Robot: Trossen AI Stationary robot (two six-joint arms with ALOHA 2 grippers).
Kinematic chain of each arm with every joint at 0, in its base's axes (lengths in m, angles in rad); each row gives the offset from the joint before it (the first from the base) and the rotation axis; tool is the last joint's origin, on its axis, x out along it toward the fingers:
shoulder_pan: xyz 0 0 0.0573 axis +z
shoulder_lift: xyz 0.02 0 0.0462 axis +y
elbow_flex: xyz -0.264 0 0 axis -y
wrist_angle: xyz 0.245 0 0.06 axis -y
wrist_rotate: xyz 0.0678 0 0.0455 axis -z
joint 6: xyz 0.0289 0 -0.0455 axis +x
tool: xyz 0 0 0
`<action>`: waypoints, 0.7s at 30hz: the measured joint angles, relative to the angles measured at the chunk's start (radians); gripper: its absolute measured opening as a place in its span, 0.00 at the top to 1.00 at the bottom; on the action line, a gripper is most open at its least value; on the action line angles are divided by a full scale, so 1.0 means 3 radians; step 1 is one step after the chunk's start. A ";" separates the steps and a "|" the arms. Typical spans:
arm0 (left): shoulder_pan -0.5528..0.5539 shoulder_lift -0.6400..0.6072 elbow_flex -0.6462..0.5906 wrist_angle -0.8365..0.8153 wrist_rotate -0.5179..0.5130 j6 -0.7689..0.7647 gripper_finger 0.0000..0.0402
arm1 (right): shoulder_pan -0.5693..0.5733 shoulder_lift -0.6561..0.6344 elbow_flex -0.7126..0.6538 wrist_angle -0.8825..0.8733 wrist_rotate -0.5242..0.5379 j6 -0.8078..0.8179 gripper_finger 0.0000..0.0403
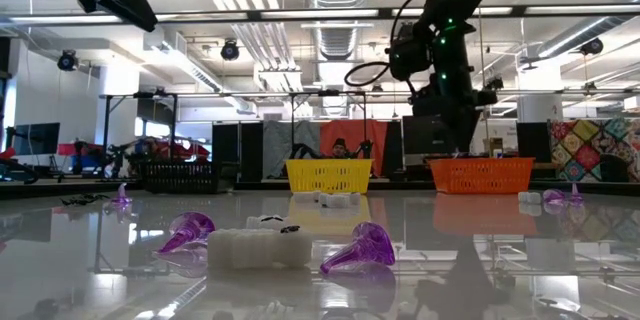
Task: Sort Halloween decoration
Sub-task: Put the purple witch hat toy into the orange basket
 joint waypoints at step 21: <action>0.0000 0.0015 0.0000 -0.0097 0.0000 -0.0122 0.72 | 0.0000 0.0001 -0.0040 0.0235 0.0004 -0.0221 0.84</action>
